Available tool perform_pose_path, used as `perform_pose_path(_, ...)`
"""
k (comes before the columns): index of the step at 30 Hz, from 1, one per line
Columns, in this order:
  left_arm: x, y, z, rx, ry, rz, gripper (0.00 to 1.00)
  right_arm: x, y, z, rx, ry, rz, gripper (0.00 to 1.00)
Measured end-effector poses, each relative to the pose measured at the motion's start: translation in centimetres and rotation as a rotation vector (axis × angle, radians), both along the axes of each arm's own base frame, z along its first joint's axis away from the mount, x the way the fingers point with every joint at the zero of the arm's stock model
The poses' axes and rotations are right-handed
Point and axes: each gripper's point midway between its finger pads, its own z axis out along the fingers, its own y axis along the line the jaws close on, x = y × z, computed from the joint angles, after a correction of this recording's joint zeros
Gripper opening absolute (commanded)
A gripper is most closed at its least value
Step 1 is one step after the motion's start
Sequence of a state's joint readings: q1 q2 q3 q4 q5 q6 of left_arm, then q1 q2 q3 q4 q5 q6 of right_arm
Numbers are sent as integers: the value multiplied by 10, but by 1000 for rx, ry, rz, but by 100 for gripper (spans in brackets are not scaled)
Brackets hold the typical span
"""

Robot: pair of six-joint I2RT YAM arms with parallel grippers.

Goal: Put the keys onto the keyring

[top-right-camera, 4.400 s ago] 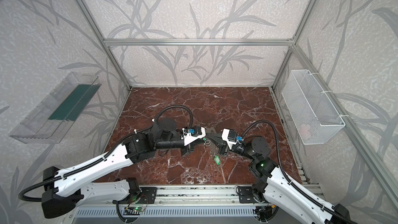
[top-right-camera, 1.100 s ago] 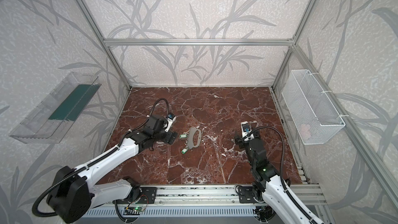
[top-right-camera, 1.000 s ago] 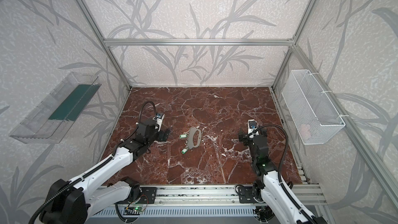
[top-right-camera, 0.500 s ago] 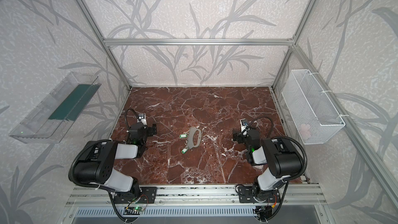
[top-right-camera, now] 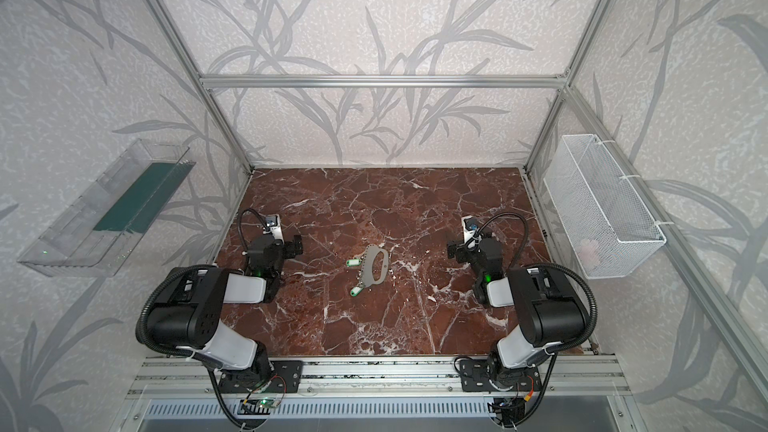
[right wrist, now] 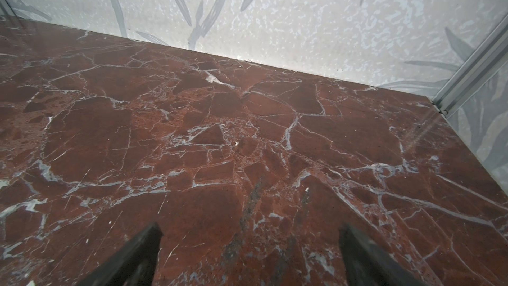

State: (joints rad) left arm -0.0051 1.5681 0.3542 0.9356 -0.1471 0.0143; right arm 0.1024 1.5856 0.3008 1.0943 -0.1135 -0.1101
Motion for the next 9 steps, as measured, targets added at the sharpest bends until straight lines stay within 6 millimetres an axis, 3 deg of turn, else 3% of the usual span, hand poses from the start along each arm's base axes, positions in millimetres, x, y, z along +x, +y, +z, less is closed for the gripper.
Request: perform_pose_path(9, 2, 0, 2, -1, -6, 0, 99, -1, 2, -1, -7, 3, 13, 99)
